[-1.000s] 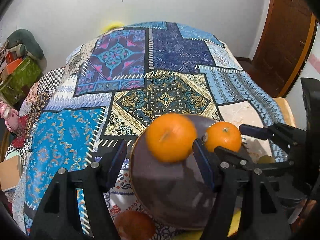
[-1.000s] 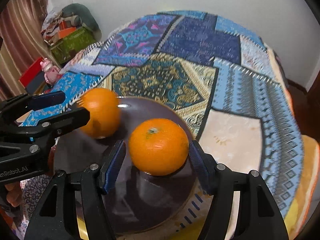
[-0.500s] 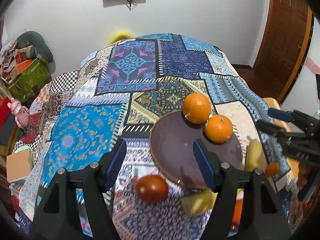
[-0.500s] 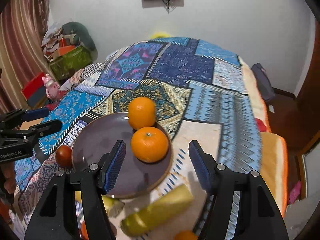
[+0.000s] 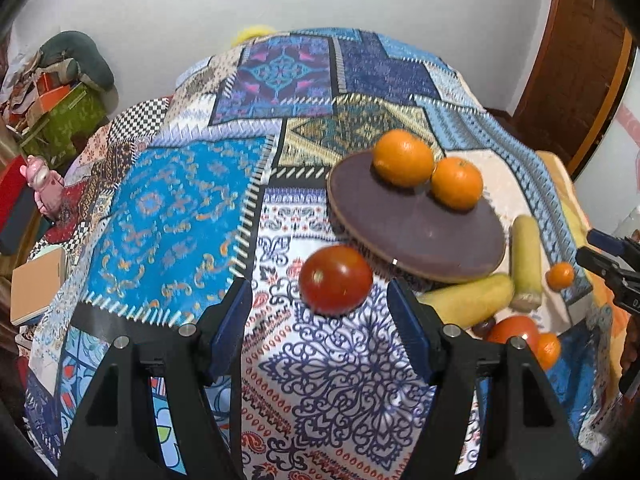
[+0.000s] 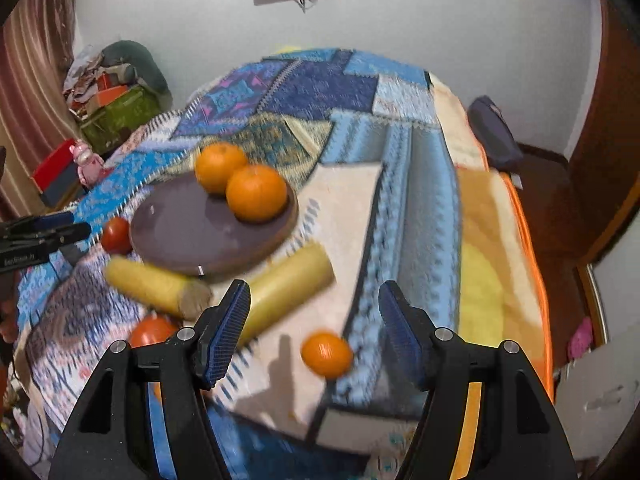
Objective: Organize fruits
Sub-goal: 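Grasp the red tomato with the left tool while the right tool grasps a small mandarin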
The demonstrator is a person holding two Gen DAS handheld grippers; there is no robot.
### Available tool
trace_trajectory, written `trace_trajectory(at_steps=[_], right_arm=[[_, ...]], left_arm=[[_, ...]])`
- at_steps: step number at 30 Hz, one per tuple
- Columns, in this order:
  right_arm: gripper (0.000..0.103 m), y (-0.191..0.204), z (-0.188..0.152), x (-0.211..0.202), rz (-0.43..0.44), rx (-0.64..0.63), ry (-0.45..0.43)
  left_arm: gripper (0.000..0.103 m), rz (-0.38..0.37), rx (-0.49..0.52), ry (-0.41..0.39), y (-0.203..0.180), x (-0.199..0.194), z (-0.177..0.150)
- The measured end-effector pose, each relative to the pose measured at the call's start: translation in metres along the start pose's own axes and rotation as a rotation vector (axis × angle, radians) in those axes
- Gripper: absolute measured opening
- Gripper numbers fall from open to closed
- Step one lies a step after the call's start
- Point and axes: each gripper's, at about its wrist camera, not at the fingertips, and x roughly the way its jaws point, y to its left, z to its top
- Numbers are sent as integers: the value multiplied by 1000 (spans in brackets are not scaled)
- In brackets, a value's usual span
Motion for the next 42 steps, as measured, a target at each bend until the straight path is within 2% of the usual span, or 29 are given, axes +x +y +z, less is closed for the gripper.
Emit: trace_trajectory(at_steps=[10, 12, 16, 18, 19, 26, 27, 29, 30, 31, 35, 36, 37, 38, 39, 40, 42], right_arm=[[62, -14, -28, 24, 7, 54, 93], [52, -13, -30, 29, 6, 53, 103], [43, -13, -33, 33, 8, 48, 107], [33, -12, -34, 32, 10, 44, 105], [32, -13, -34, 33, 16, 46, 106], [32, -15, -31, 27, 33, 60, 82], [32, -15, -30, 25, 36, 60, 77], [32, -13, -27, 21, 37, 55, 63], [32, -13, -24, 18, 38, 52, 56], [32, -11, -22, 16, 40, 49, 47], [32, -7, -13, 7, 44, 40, 15], [32, -6, -11, 6, 50, 42, 9], [32, -5, -10, 5, 54, 43, 5], [32, -4, -10, 5, 56, 43, 3], [32, -3, -9, 5, 58, 40, 3], [32, -2, -9, 6, 57, 36, 5], [32, -2, -9, 9, 56, 32, 13]], left_arm=[[69, -18, -14, 55, 1, 31, -2], [66, -16, -12, 57, -1, 34, -1], [61, -28, -22, 65, -2, 41, 2], [57, -32, -23, 66, -3, 44, 4], [51, -39, -21, 66, -4, 45, 5], [48, -21, 0, 48, -7, 39, 4], [45, -23, 0, 42, -7, 37, 4], [31, -28, 3, 27, -7, 30, 5], [16, -30, 10, 17, -7, 25, 6], [13, -31, 14, 16, -8, 22, 8], [14, -25, 35, 21, -9, 18, 11], [20, -20, 35, 27, -9, 20, 11], [33, -19, 32, 39, -9, 23, 11], [41, -22, 27, 45, -8, 25, 11], [52, -22, 21, 47, -8, 29, 11], [57, -18, 20, 48, -8, 32, 11], [57, -5, 21, 52, -8, 38, 12]])
